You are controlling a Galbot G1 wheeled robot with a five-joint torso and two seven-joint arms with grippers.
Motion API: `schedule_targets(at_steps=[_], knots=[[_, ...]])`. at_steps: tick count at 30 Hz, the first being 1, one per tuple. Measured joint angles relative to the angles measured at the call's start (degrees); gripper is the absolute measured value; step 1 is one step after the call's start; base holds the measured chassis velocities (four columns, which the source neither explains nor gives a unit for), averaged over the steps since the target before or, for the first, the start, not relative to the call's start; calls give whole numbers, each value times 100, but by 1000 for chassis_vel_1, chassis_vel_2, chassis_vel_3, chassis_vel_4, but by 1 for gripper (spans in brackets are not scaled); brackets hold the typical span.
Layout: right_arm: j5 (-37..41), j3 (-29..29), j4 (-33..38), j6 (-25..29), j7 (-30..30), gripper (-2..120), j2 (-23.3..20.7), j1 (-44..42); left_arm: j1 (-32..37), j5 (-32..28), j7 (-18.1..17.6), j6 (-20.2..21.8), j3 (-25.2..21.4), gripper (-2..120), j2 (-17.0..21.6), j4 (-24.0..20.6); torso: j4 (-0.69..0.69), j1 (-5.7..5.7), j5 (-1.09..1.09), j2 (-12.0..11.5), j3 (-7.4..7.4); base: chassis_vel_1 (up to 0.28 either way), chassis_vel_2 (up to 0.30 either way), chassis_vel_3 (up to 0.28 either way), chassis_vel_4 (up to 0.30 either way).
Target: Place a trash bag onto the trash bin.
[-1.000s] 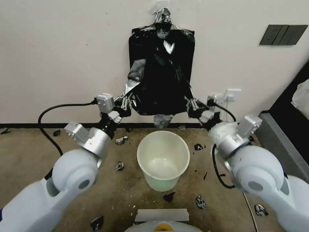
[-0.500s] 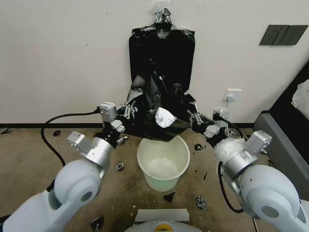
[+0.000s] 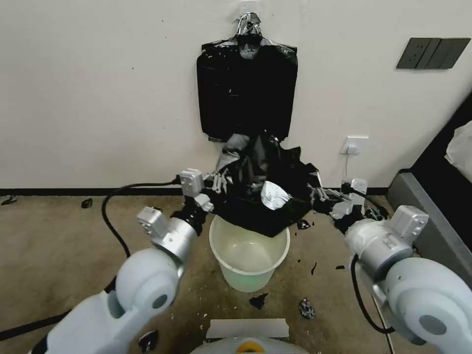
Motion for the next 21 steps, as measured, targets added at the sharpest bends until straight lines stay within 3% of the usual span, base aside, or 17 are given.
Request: schedule_targets(at_steps=[7,13,21], knots=[[-373,-696,-396,-50,141,0,476,-59,443,68,-216,59,4,0,-389,417,0,0,-1,0,0,0,0,0,0],[-575,-1026,-893,-41,192,0,779,101,545,-14,-350,66,-2,0,-560,722,1,0,-1,0,0,0,0,0,0],[-1127,-1276,-1310,-27,141,0,1028,-40,703,307,-425,85,129,0,-954,1217,1,0,0,0,0,0,0,0,0]])
